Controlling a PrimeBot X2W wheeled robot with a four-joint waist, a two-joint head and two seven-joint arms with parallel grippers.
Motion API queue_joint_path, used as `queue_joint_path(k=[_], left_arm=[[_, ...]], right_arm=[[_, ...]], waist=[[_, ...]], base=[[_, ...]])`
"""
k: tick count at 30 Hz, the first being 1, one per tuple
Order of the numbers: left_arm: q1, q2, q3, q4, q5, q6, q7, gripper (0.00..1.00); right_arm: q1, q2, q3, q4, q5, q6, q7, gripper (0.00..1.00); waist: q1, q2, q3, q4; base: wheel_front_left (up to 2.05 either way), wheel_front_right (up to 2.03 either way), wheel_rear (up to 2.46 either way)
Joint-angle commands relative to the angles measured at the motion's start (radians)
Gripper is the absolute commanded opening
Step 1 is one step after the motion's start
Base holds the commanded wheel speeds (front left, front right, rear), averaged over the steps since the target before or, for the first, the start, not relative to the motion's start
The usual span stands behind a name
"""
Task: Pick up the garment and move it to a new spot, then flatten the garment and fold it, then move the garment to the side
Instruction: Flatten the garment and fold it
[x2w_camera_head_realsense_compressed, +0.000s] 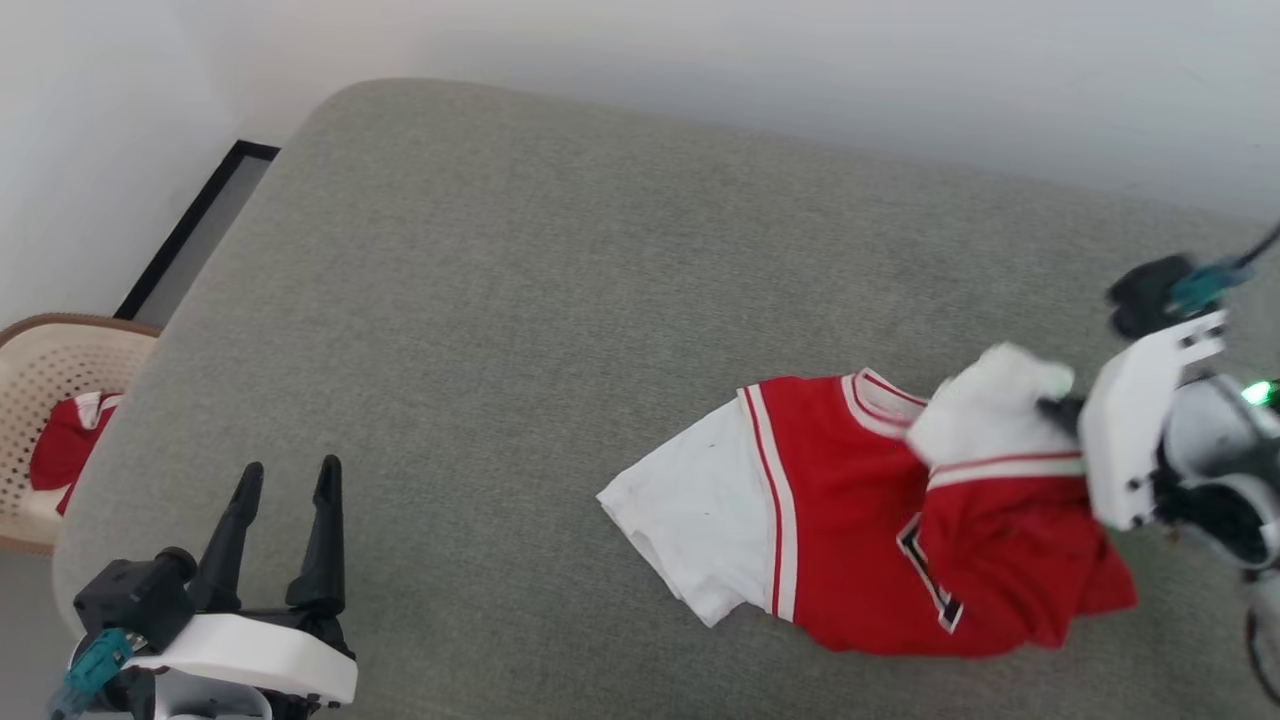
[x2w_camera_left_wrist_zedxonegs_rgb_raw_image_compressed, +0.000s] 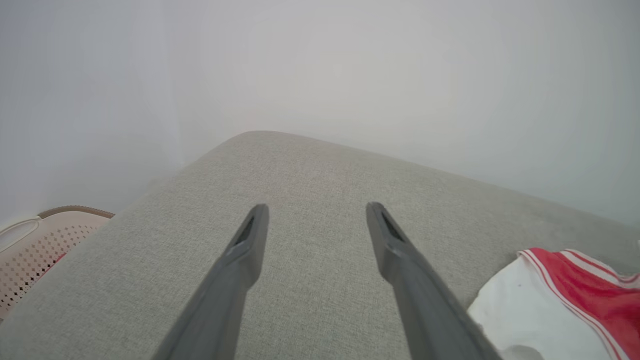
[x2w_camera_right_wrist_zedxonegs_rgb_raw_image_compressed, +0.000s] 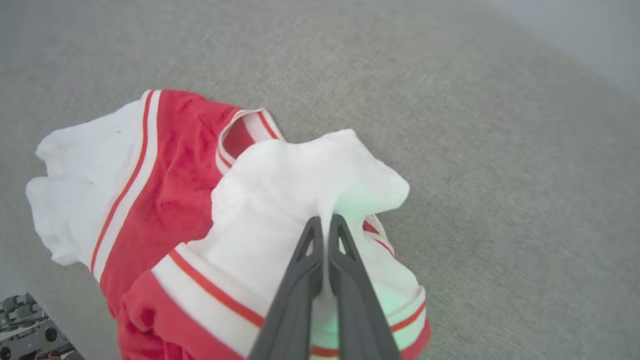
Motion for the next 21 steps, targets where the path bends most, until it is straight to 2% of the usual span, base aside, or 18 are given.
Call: queue_joint_path(k=[1,7,11,17,18,19,20,21], left_arm=[[0.002,0.000,0.004,0.000,0.009,-0.002,-0.005,1.00],[0.011,-0.010,0.028,0.000,0.022,-0.016,-0.005,1.00],[0.008,-0.019,0.034,0.003,0.033,-0.026,-0.005,1.00],[-0.011,-0.027,0.037,0.014,0.045,-0.041,-0.005,1.00],[-0.013,-0.026,0.037,0.016,0.046,-0.044,-0.005,1.00],[-0.017,-0.026,0.034,0.019,0.048,-0.046,-0.005,1.00],[-0.021,-0.025,0.032,0.021,0.050,-0.049,-0.005,1.00],[-0.026,-0.024,0.030,0.020,0.051,-0.053,-0.005,1.00]], right_arm=[[-0.009,-0.006,-0.007,-0.005,0.000,-0.001,-0.008,0.00],[0.023,-0.009,-0.185,-0.021,-0.068,-0.001,-0.057,0.00],[0.066,0.017,-0.301,0.009,-0.121,-0.001,-0.043,0.00],[0.114,0.071,-0.383,0.075,-0.167,-0.001,-0.070,0.00],[0.116,0.078,-0.384,0.085,-0.173,-0.001,-0.076,0.13],[0.115,0.086,-0.387,0.093,-0.177,-0.001,-0.082,0.38],[0.115,0.094,-0.387,0.100,-0.179,-0.001,-0.086,0.73],[0.113,0.099,-0.384,0.106,-0.184,-0.001,-0.094,1.00]], waist=[[0.0000,-0.0001,-0.002,-0.007],[0.0000,-0.0001,-0.003,-0.039],[0.0000,-0.0001,-0.001,-0.055],[0.0000,-0.0001,0.006,-0.065],[0.0000,-0.0001,0.006,-0.067],[0.0000,-0.0001,0.008,-0.068],[0.0000,-0.0001,0.009,-0.070],[0.0000,-0.0001,0.009,-0.071]], base=[[0.00,0.00,0.00],[0.00,0.00,0.00],[0.00,0.00,0.00],[0.00,0.00,0.00],[0.00,0.00,0.00],[0.00,0.00,0.00],[0.00,0.00,0.00],[0.00,0.00,0.00]])
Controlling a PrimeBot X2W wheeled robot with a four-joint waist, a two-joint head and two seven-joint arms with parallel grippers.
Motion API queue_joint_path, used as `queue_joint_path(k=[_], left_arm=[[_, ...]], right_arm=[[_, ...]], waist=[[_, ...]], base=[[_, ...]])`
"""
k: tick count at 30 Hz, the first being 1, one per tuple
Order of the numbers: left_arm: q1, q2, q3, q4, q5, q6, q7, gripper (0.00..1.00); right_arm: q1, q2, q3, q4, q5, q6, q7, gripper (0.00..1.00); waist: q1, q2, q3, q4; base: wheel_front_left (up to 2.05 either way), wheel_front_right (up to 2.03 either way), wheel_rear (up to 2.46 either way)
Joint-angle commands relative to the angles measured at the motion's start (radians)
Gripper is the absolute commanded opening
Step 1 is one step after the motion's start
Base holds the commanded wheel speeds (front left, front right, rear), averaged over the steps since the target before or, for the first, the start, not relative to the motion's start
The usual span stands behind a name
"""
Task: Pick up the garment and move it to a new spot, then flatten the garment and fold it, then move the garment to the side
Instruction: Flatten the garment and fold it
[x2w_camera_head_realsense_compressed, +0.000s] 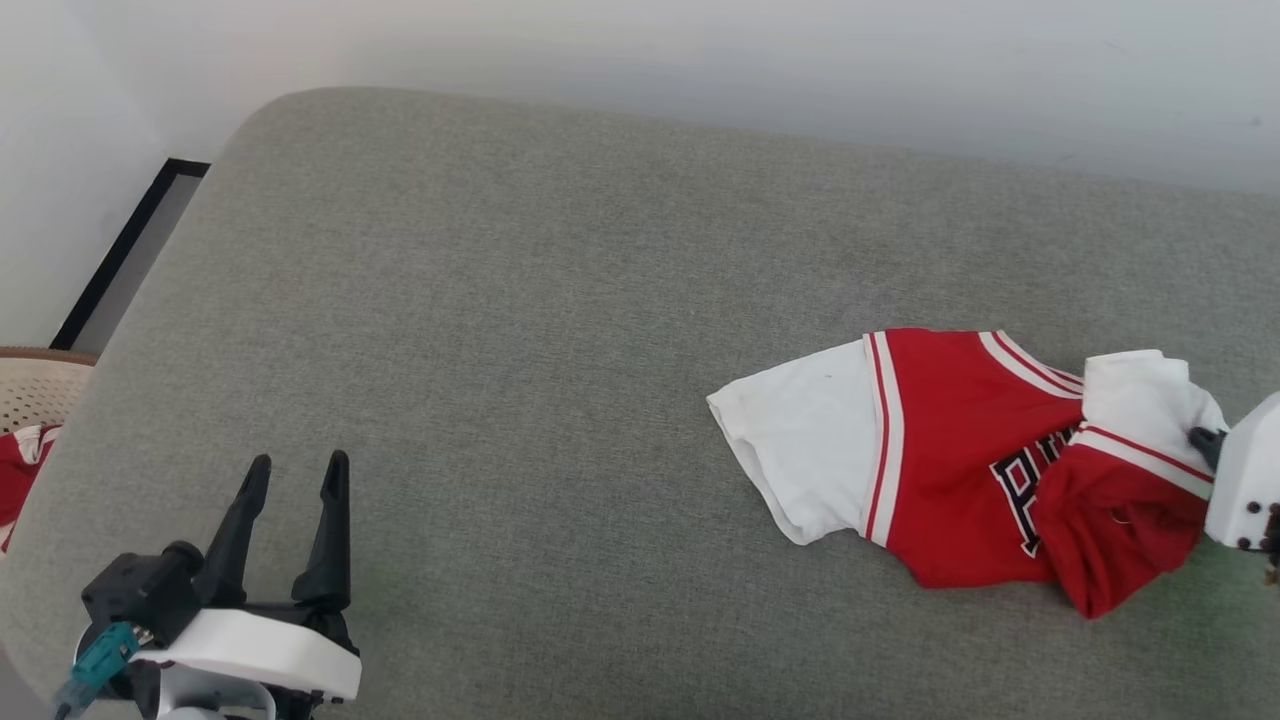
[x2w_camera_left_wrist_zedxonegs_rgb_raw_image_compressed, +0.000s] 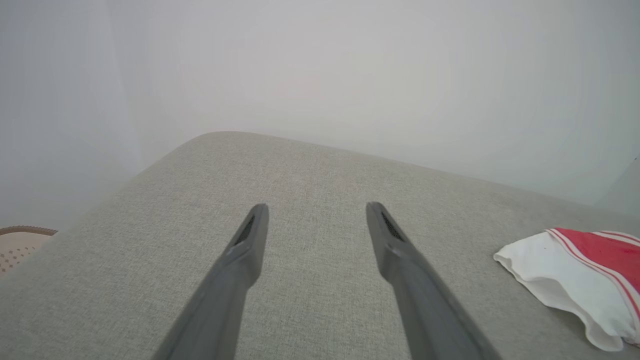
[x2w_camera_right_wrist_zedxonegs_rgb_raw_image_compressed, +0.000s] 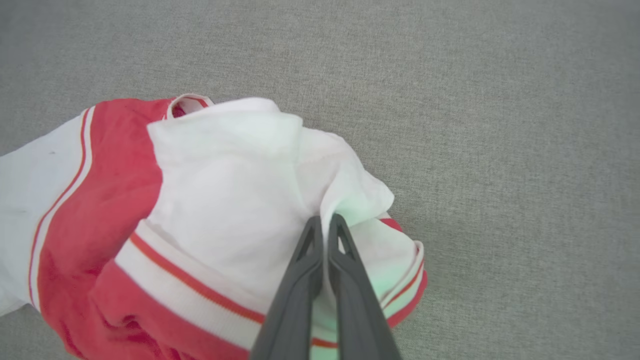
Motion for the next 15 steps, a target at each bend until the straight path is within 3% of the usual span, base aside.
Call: queue_joint_path(k=[1,8,15], left_arm=[[-0.021,0.006,-0.002,0.002,0.005,-0.008,-0.005,1.00],[-0.065,0.041,-0.037,-0.012,-0.021,-0.037,0.058,1.00],[-0.157,0.091,-0.112,-0.079,-0.094,-0.059,0.253,1.00]], right_arm=[[-0.004,0.009,0.007,0.006,-0.009,0.000,-0.017,1.00],[-0.010,0.033,0.029,-0.051,0.000,0.000,-0.067,1.00],[0.035,0.102,0.017,-0.202,-0.012,0.000,-0.171,1.00]], waist=[[0.0000,0.0000,0.001,-0.004],[0.0000,0.0000,-0.023,-0.039],[0.0000,0.0000,-0.045,-0.114]], base=[[0.00,0.00,0.00],[0.00,0.00,0.00],[0.00,0.00,0.00]])
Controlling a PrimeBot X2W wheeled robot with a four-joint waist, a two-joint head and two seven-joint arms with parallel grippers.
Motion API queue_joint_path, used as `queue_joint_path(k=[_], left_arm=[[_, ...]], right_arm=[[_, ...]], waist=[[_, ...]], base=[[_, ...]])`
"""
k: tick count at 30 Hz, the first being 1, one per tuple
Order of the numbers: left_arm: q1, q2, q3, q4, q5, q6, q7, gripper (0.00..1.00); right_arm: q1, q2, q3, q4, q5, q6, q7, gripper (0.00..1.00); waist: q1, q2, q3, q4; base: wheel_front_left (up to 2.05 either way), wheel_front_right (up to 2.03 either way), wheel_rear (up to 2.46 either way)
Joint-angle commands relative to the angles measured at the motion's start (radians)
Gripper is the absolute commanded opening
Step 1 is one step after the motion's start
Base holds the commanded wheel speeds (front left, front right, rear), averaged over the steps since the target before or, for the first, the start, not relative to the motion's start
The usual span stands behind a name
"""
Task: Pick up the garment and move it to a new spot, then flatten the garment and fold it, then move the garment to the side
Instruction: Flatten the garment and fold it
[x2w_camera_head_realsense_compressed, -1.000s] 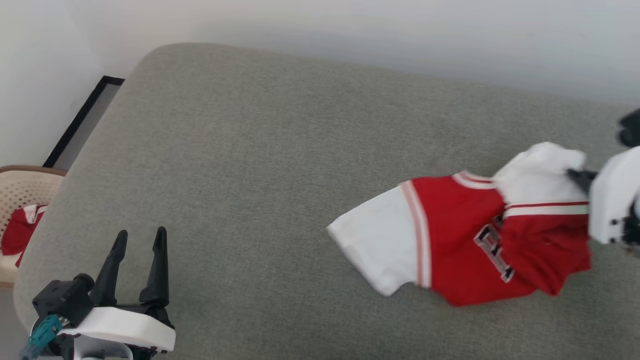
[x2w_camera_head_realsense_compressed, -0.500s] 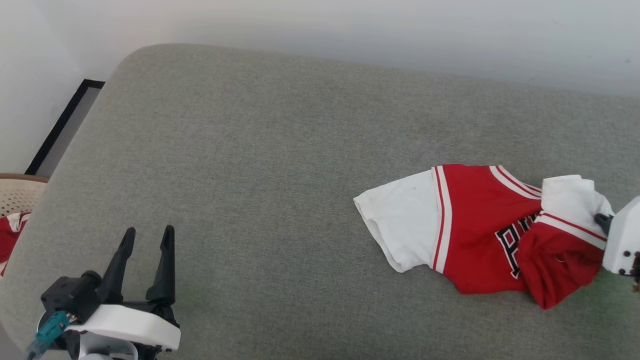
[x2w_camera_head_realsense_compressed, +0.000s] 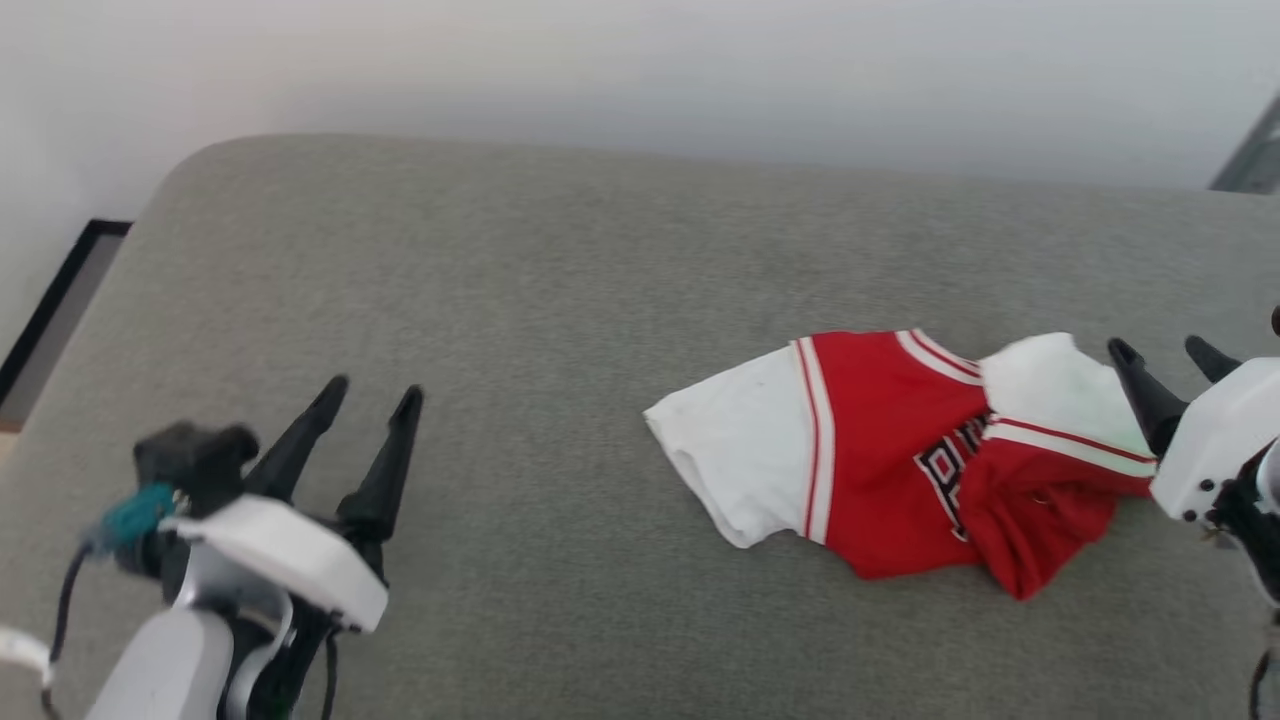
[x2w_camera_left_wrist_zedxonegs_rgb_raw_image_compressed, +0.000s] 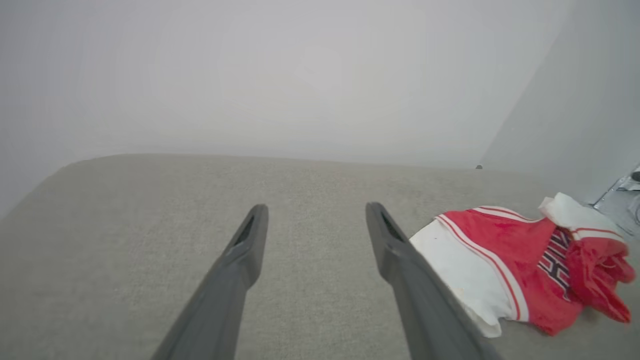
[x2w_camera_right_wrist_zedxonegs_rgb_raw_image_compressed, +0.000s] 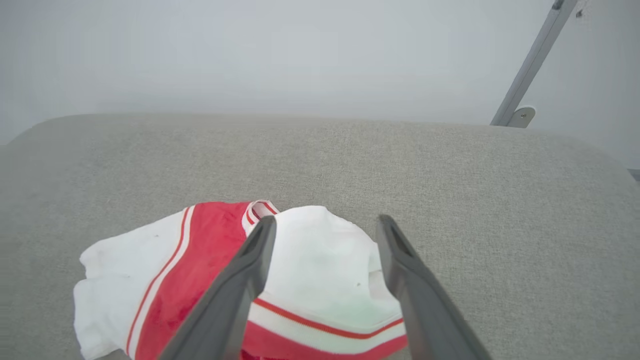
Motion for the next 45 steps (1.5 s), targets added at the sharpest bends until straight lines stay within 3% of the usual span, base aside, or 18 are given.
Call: queue_joint_path(k=[1,8,23,36,43,44,45], left_arm=[[-0.039,0.013,-0.022,-0.014,-0.031,-0.007,0.051,1.00],[-0.164,0.071,-0.111,-0.007,-0.115,-0.015,0.247,1.00],[-0.409,0.157,-0.312,0.180,-0.269,-0.014,0.481,1.00],[-0.500,0.194,-0.443,0.442,-0.240,0.002,0.702,1.00],[-0.492,0.163,-0.505,0.580,-0.225,0.030,0.799,1.00],[-0.484,0.148,-0.523,0.607,-0.229,0.027,0.833,0.93],[-0.482,0.142,-0.530,0.610,-0.233,0.021,0.836,0.00]], right_arm=[[0.018,0.024,-0.004,-0.040,-0.009,0.000,-0.038,1.00],[0.057,0.118,0.011,-0.168,-0.066,0.000,-0.224,1.00],[0.109,0.209,0.092,-0.240,-0.187,0.000,-0.568,1.00],[0.134,0.256,0.101,-0.220,-0.168,0.000,-0.648,1.00],[0.115,0.258,0.108,-0.218,-0.156,0.000,-0.656,1.00],[0.109,0.258,0.108,-0.222,-0.157,0.000,-0.657,1.00],[0.107,0.258,0.109,-0.222,-0.155,0.000,-0.658,1.00]], waist=[[0.0000,0.0000,-0.009,-0.043],[0.0000,0.0000,0.001,-0.158],[0.0000,0.0000,0.075,-0.367],[0.0000,0.0000,0.157,-0.478],[0.0000,0.0000,0.189,-0.484],[0.0000,0.0000,0.194,-0.481],[0.0000,0.0000,0.197,-0.479]], base=[[0.00,0.00,0.00],[0.00,0.00,0.00],[0.00,0.00,0.00],[0.00,0.00,0.00],[0.00,0.00,0.00],[0.00,0.00,0.00],[0.00,0.00,0.00]])
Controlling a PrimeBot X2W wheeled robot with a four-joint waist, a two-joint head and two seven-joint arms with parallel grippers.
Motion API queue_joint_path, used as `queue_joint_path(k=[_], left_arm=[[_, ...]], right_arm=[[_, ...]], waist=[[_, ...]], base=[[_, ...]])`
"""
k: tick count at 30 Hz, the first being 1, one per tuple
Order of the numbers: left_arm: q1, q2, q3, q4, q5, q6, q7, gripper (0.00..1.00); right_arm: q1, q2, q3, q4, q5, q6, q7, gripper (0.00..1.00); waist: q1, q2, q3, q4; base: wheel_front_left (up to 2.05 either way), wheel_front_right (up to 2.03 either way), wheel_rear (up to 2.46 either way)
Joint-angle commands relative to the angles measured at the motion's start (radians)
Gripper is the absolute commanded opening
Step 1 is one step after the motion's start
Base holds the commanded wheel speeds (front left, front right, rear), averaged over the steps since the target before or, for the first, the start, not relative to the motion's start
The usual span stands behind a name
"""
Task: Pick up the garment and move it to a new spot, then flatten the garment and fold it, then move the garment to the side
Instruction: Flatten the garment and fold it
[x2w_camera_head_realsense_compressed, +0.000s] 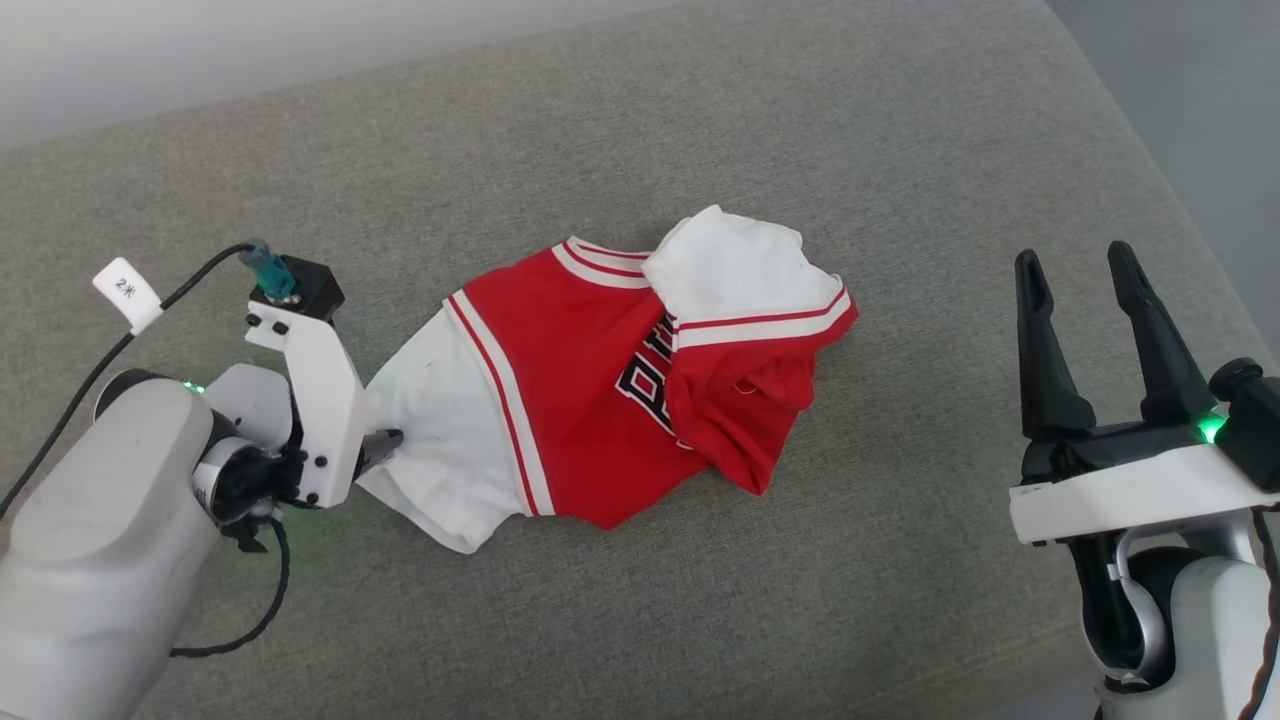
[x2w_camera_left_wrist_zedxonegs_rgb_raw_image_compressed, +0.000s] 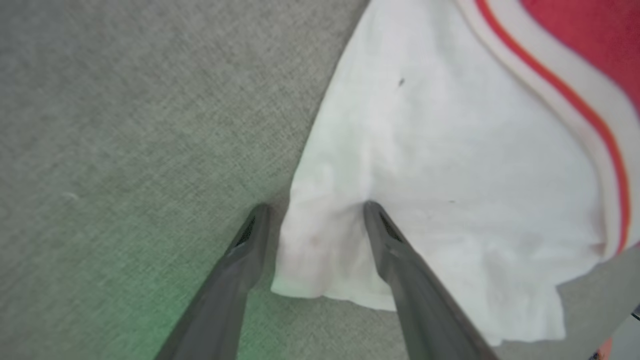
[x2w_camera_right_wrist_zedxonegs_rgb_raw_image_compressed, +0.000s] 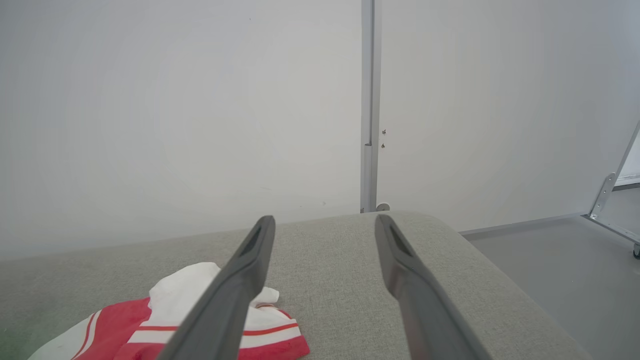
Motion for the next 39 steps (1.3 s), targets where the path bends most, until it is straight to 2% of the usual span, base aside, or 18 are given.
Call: queue_joint_path(k=[1,4,7,11,17,24,30,31,32,33,34,39], left_arm=[[0.101,-0.021,-0.053,0.082,-0.002,0.010,0.032,0.00],[0.084,-0.037,-0.047,0.075,-0.018,0.001,0.021,0.00],[0.068,-0.027,-0.032,0.068,-0.020,-0.002,0.002,0.00],[0.043,0.035,0.005,0.032,-0.014,0.001,-0.053,0.00],[0.066,0.122,0.068,-0.092,-0.038,0.041,-0.102,0.00],[0.173,0.254,0.124,-0.206,-0.064,0.116,-0.112,0.00],[0.232,0.243,0.155,-0.225,-0.122,0.141,-0.120,0.00],[0.233,0.238,0.155,-0.227,-0.122,0.144,-0.127,0.06],[0.236,0.235,0.155,-0.227,-0.123,0.146,-0.130,0.45],[0.238,0.230,0.153,-0.229,-0.124,0.147,-0.135,0.91],[0.238,0.222,0.155,-0.234,-0.126,0.146,-0.145,1.00],[0.238,0.191,0.164,-0.264,-0.116,0.133,-0.220,1.00]], right_arm=[[-0.011,0.003,0.001,0.000,0.001,0.000,-0.007,1.00],[-0.020,0.003,-0.002,0.005,-0.004,0.000,-0.011,1.00],[-0.021,0.003,-0.006,0.007,-0.004,0.000,-0.010,1.00],[-0.027,0.002,-0.023,0.004,-0.006,0.000,-0.003,1.00],[-0.009,-0.006,-0.051,-0.010,-0.016,0.000,0.017,1.00],[0.014,-0.005,-0.068,-0.026,-0.022,0.000,0.041,1.00],[0.021,-0.002,-0.061,-0.031,-0.016,0.000,0.058,1.00],[0.022,-0.002,-0.053,-0.029,-0.014,0.000,0.062,1.00],[0.022,-0.003,-0.047,-0.027,-0.011,0.000,0.068,1.00],[0.019,-0.012,-0.041,-0.021,-0.009,0.000,0.072,1.00],[0.015,-0.022,-0.034,-0.014,-0.006,0.000,0.076,1.00],[0.005,-0.044,-0.004,0.005,0.014,0.000,0.097,1.00]], waist=[[0.0000,-0.0001,0.005,0.005],[0.0000,-0.0001,0.009,0.019],[0.0000,-0.0001,0.005,0.030],[0.0000,-0.0001,-0.004,0.059],[0.0000,-0.0001,-0.023,0.110],[0.0000,-0.0001,-0.033,0.160],[0.0000,-0.0001,-0.039,0.186],[0.0000,-0.0001,-0.042,0.188],[0.0000,-0.0001,-0.045,0.190],[0.0000,-0.0001,-0.048,0.192],[0.0000,-0.0001,-0.052,0.194],[0.0000,-0.0001,-0.066,0.213]], base=[[0.00,0.00,0.00],[0.00,0.00,0.00],[0.00,0.00,0.00],[0.00,0.00,0.00],[0.00,0.00,0.00],[0.00,0.00,0.00],[0.00,0.00,0.00],[0.00,0.00,0.00],[0.00,0.00,0.00],[0.00,0.00,0.00],[0.00,0.00,0.00],[0.00,0.00,0.00]])
